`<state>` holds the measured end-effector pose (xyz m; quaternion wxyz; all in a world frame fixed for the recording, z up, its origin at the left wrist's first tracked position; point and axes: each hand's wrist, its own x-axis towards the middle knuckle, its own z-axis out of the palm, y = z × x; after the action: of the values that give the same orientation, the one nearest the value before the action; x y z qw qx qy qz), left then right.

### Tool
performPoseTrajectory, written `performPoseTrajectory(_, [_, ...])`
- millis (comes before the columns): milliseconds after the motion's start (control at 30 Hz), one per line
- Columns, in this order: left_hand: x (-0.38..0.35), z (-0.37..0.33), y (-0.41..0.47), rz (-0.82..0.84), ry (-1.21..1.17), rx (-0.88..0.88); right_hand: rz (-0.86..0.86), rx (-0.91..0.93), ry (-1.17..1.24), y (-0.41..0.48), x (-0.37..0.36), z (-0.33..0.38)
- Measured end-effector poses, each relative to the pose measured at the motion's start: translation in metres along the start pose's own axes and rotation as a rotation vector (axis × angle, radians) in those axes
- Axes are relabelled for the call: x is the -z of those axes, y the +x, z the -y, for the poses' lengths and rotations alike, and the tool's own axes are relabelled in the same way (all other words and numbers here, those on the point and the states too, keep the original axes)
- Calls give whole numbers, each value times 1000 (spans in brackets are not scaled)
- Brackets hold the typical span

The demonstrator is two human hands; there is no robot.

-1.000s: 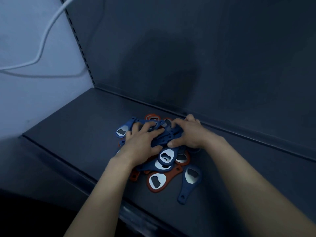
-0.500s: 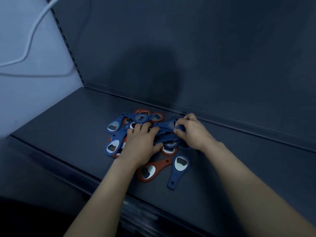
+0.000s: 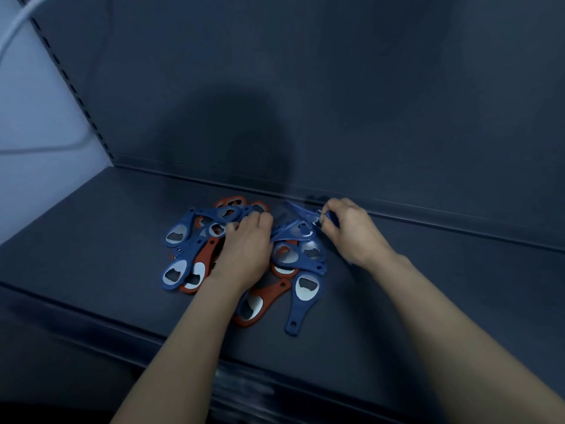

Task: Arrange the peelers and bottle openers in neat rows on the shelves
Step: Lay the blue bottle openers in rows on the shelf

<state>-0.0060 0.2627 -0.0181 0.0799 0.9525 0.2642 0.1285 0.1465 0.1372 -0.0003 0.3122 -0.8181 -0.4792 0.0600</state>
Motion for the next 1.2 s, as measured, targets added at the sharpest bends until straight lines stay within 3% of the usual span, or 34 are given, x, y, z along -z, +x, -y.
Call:
performPoseTrajectory(100, [6, -7, 4, 37, -70, -16, -104, -91, 30, -6, 3, -6])
performPoseTrajectory(233, [10, -21, 8, 239, -125, -41, -213, -319, 276, -10, 7, -16])
performPoseTrajectory(433, [10, -25, 21, 353, -126, 51, -239, -456, 370, -20, 7, -28])
performPoseTrajectory(767, [-1, -21, 25, 338, -232, -1, -253, -530, 421, -34, 5, -35])
performPoseTrajectory(1000, [2, -36, 27, 160, 59, -105, -216, -523, 422, -39, 11, -35])
performPoseTrajectory(1200, [6, -44, 28, 132, 22, -94, -230, -524, 454, -49, 26, -43])
